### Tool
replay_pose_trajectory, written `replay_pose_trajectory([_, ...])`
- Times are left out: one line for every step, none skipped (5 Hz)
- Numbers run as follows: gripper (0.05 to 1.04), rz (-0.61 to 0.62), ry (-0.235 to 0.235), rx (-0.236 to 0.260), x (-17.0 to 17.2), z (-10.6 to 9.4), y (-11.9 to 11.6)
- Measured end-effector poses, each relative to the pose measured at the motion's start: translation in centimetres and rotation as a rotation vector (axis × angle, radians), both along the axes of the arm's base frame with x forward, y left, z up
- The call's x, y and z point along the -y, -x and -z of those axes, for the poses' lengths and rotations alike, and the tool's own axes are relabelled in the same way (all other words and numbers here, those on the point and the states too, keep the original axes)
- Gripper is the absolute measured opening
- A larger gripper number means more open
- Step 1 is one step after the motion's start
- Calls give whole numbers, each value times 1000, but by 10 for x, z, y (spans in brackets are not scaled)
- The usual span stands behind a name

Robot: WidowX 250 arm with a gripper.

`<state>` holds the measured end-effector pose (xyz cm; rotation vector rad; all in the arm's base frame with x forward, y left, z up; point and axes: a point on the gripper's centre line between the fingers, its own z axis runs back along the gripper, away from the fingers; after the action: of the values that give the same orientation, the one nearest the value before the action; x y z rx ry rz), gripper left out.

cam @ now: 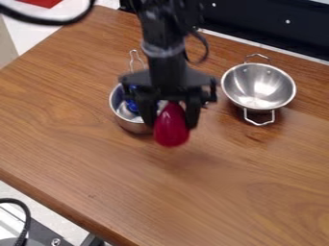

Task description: Pick red object and put it in the pot

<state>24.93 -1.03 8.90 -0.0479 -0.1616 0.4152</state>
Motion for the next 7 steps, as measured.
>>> replay_pose_trajectory([710, -57, -9, 68, -20, -18, -18])
replay_pose_trajectory([710, -107, -19, 90, -39, -18, -30])
replay_pose_trajectory([710, -119, -24, 82, -49, -10, -34])
replay_pose_trajectory([710, -101, -32, 78, -50, -6, -35])
replay_pose_trajectory([710, -88, -35, 55, -51, 1, -34])
replay_pose_trajectory([710, -82, -50, 58, -52, 5, -32])
replay_pose_trajectory([710, -76, -54, 38, -53, 18, -31])
